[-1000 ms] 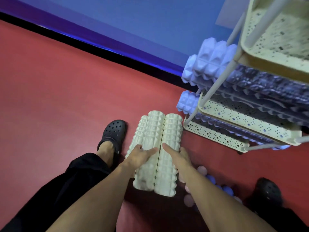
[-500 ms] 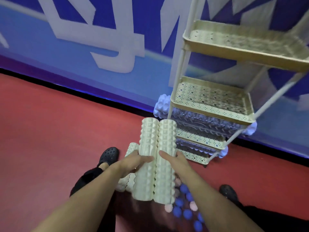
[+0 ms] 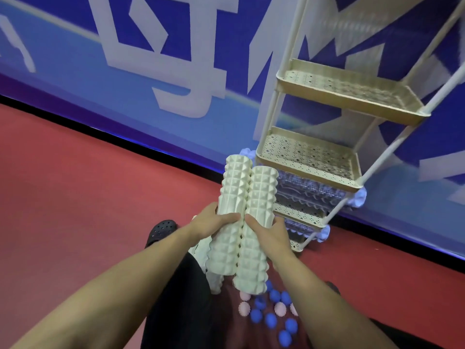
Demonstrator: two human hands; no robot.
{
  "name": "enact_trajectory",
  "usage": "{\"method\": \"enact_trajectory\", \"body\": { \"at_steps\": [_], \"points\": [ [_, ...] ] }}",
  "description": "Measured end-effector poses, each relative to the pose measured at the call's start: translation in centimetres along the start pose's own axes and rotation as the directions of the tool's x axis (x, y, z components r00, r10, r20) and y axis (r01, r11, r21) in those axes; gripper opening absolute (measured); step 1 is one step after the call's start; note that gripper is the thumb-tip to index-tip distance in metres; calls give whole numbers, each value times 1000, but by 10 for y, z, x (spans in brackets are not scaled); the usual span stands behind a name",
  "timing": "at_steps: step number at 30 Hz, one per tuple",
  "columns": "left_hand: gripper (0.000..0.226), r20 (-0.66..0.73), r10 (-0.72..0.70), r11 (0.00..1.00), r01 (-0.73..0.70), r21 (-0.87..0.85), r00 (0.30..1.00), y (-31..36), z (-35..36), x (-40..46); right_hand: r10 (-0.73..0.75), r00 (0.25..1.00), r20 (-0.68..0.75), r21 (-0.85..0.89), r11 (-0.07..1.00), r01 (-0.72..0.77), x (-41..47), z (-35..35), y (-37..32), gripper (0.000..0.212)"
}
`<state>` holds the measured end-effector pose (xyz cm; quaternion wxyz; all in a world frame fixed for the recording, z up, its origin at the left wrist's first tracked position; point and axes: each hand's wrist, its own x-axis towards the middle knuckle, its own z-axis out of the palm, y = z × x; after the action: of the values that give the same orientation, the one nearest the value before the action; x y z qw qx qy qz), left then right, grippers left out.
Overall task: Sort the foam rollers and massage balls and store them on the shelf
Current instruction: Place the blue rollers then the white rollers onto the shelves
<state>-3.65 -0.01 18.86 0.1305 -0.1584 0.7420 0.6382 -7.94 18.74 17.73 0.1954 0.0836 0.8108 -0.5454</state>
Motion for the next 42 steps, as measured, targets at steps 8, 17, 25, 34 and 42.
{"method": "enact_trajectory", "body": {
  "at_steps": [8, 17, 25, 34, 42],
  "points": [
    [37, -246, 184, 980, -197, -30, 952, 21, 23, 28, -87, 983, -164, -19, 996, 85, 10, -35, -15, 78],
    [39, -44, 405, 895, -386, 225, 913, 51, 16, 57, -245, 890, -385, -190, 964, 183, 21, -96, -25, 71],
    [57, -89, 575, 633, -374, 678, 813, 89, 8, 68, -483, 763, -430, -612, 777, 147, 62, -156, -78, 62],
    [75, 99, 573, 277, -305, 911, 814, 105, -27, 75, -519, 853, -47, -923, 349, 161, 123, -160, -162, 60],
    [79, 156, 541, 175, -293, 940, 826, 115, -41, 95, -438, 882, 172, -937, 204, 284, 184, -140, -197, 65]
  ]
}}
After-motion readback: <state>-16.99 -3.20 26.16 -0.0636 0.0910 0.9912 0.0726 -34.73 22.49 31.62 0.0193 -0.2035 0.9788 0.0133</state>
